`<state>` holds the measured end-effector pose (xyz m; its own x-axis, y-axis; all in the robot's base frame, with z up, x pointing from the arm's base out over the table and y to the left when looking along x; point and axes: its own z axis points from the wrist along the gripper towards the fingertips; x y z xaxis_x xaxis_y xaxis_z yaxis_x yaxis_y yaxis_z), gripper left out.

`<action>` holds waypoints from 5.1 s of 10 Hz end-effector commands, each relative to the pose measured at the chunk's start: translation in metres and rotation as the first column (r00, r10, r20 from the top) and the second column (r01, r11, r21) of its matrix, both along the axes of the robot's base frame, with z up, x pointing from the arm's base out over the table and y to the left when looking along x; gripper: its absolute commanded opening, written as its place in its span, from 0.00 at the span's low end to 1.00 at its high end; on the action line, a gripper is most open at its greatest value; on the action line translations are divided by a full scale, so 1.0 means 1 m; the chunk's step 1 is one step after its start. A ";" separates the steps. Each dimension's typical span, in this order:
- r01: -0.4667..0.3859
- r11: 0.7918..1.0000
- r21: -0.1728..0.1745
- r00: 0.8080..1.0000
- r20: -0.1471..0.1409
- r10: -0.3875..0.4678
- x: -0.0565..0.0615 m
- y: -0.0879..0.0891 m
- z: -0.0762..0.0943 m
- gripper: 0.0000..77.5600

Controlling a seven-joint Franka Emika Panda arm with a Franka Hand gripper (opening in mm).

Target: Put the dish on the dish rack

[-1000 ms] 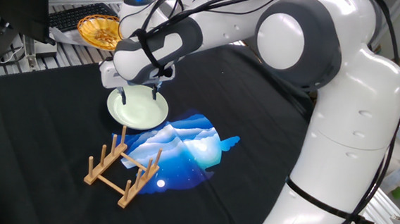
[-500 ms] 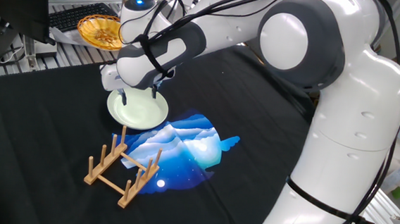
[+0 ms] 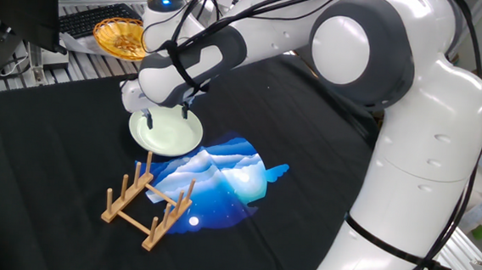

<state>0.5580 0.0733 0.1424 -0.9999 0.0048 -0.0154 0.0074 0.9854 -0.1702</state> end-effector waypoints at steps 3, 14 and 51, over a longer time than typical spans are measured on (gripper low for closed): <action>0.077 0.997 -0.033 0.997 -0.002 -0.077 0.002 0.035 -0.006 1.00; 0.156 0.976 -0.151 0.987 0.073 -0.146 0.016 0.060 -0.029 0.01; 0.171 0.963 -0.209 0.983 0.097 -0.154 0.023 0.091 -0.038 0.01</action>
